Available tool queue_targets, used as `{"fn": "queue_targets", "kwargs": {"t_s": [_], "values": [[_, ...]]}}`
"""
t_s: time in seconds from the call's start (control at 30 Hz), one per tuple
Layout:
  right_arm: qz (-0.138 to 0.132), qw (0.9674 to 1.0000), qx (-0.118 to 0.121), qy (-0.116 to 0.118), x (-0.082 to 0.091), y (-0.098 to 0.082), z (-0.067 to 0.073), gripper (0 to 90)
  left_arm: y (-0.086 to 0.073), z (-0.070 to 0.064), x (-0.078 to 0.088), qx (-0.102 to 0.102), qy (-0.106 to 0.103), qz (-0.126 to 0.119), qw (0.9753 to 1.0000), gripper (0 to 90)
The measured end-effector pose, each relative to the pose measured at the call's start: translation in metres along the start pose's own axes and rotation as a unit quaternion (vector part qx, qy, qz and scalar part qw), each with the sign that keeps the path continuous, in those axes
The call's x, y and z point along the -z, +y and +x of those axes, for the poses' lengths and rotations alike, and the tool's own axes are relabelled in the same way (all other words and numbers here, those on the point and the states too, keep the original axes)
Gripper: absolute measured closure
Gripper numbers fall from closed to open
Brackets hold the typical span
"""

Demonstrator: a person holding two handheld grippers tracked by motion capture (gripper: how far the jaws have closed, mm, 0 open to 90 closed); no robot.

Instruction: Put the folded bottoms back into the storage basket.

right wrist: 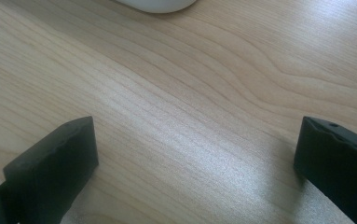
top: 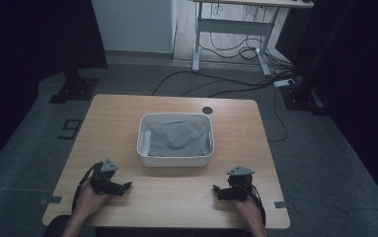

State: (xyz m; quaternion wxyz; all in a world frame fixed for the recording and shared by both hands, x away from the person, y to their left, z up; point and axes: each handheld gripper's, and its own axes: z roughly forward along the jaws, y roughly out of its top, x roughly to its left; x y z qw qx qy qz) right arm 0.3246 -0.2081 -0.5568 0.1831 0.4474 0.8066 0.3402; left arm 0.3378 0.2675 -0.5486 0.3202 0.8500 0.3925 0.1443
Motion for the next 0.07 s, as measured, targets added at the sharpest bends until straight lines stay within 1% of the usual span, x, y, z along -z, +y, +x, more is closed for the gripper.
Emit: {"fn": "queue_targets", "kwargs": {"t_s": [0.07], "values": [[0.0, 1.0, 0.0, -0.001, 0.0001, -0.0001, 0.0, 0.0, 0.0, 0.0001, 0.0, 0.0, 0.0, 0.0, 1.0, 0.0]]}}
